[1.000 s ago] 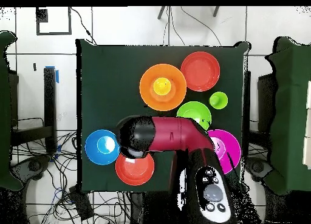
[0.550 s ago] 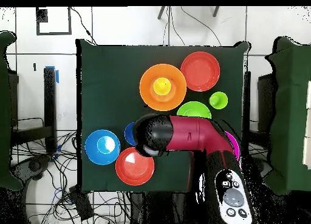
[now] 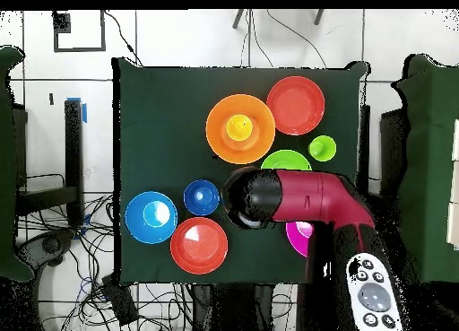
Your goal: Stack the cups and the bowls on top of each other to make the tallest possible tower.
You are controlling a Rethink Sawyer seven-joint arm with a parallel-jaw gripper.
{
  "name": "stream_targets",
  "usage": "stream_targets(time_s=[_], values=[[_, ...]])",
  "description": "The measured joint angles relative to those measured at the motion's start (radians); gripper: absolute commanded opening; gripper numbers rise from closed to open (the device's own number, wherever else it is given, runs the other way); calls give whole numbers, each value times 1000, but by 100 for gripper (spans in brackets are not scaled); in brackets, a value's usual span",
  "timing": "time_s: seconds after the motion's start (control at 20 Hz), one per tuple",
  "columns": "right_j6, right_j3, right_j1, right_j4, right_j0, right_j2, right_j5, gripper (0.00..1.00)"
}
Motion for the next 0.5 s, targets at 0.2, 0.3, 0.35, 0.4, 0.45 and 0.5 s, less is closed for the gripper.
stream_targets(time_s=[0.2, 0.3, 0.35, 0.4, 0.45, 0.5], values=[[0, -16, 16, -33, -23, 5, -28, 100], [0, -23, 30, -44, -35, 10, -46, 100], [0, -29, 43, -51, -46, 16, -63, 100], [0, -33, 56, -59, -56, 21, -79, 100], [0, -35, 63, -63, -60, 24, -86, 100], [0, -38, 73, -70, -66, 27, -97, 100]])
